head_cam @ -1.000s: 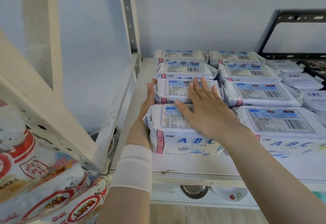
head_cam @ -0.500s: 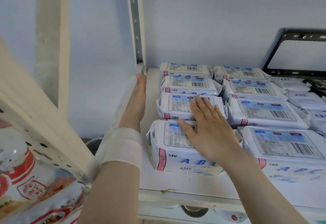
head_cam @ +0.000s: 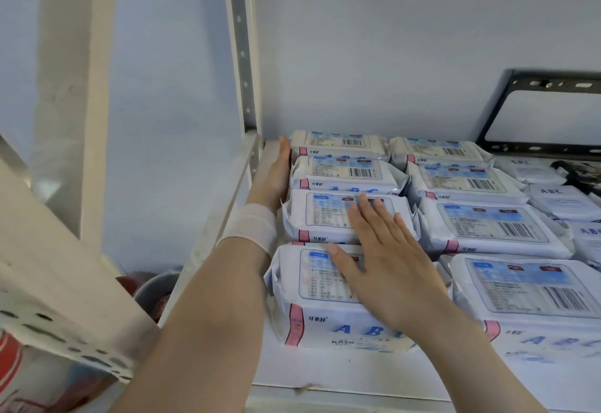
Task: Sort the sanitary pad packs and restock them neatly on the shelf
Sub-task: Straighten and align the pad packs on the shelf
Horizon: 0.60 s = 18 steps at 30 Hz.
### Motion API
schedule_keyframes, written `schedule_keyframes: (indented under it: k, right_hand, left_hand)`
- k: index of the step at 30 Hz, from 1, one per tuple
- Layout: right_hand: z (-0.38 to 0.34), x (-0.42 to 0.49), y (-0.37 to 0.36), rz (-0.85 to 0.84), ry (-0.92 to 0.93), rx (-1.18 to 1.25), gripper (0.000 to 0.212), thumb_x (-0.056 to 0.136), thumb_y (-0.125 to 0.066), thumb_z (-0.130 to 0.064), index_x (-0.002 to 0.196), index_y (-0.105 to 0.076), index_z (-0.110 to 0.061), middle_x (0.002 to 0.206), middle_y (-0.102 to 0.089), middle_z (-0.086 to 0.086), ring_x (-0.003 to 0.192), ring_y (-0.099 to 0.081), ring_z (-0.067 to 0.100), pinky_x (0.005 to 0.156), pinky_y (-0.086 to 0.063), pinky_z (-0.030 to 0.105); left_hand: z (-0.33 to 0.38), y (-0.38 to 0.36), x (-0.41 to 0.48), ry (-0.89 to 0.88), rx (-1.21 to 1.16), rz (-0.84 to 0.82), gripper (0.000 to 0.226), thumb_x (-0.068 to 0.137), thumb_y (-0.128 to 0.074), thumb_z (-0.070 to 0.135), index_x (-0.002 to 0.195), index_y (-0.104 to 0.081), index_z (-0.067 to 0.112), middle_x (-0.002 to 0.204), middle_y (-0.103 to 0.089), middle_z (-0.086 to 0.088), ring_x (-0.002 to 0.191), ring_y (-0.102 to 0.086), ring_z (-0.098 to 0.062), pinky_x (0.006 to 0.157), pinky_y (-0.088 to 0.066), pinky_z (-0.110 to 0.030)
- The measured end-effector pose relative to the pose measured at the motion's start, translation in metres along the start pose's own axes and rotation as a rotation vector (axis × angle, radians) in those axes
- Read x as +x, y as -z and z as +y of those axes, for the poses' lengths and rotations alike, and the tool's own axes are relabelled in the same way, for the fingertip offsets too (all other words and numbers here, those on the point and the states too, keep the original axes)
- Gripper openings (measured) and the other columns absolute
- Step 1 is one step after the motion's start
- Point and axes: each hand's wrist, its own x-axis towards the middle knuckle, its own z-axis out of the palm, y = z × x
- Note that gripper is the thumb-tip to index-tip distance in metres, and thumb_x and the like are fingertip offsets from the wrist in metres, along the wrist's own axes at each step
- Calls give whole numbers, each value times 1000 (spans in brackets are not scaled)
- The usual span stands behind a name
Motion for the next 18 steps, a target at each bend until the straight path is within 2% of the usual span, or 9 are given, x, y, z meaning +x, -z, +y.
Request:
schedule_keyframes:
  k: [1,2,4,6,10,15,18]
  right_hand:
    - [0,0,1,-2,-2,5,90,68,14,-71,146,17,-26,152,26,-12,129,28,-4,107,20,23]
    - [-1,0,1,-6,-4,8,87,73,11,-71,146,17,-26,152,26,-12,129,28,-4,108,20,23]
    - [-1,-1,1,2,-2,7,89,70,13,-71,146,17,-26,152,25,-12,129,28,-4,106,21,22]
    - [-1,-1,0,9,3,5,94,63,17,-70,146,17,-26,152,25,-12,129,29,-4,105,22,22]
    - [-1,-1,-1,20,8,15,96,62,17,-69,146,16,-25,152,24,-12,128,29,-4,105,21,21]
    - [-2,-1,0,24,8,19,96,62,17,-69,147,15,-24,153,23,-11,129,29,-4,106,21,22]
    - [-2,-1,0,18,6,4,97,61,18,-69,147,16,-24,152,24,-11,129,28,-3,106,20,22]
  left_hand:
    - [2,-3,-4,13,-43,-31,66,91,-20,66,114,-64,24,112,-68,-7,103,-65,-23,86,-52,-34]
    - [-1,-3,0,21,-69,-67,65,92,-20,66,114,-64,24,112,-68,-7,103,-65,-23,87,-52,-34]
    - [-1,-3,-2,24,-96,-109,68,87,-26,72,120,-62,25,120,-64,-10,110,-61,-28,99,-45,-44]
    - [-4,-1,0,79,-164,-163,73,80,-33,78,125,-59,26,126,-60,-13,115,-57,-34,104,-38,-51]
    - [-8,-3,-1,92,-221,-212,67,87,-30,70,124,-59,22,122,-62,-13,112,-60,-32,100,-42,-48]
    - [-5,-5,-3,65,-209,-194,62,91,-25,66,115,-63,23,114,-67,-10,106,-64,-28,94,-48,-42]
    - [0,-3,-4,49,-176,-115,57,93,-25,62,118,-61,26,122,-61,-16,113,-59,-32,98,-45,-47]
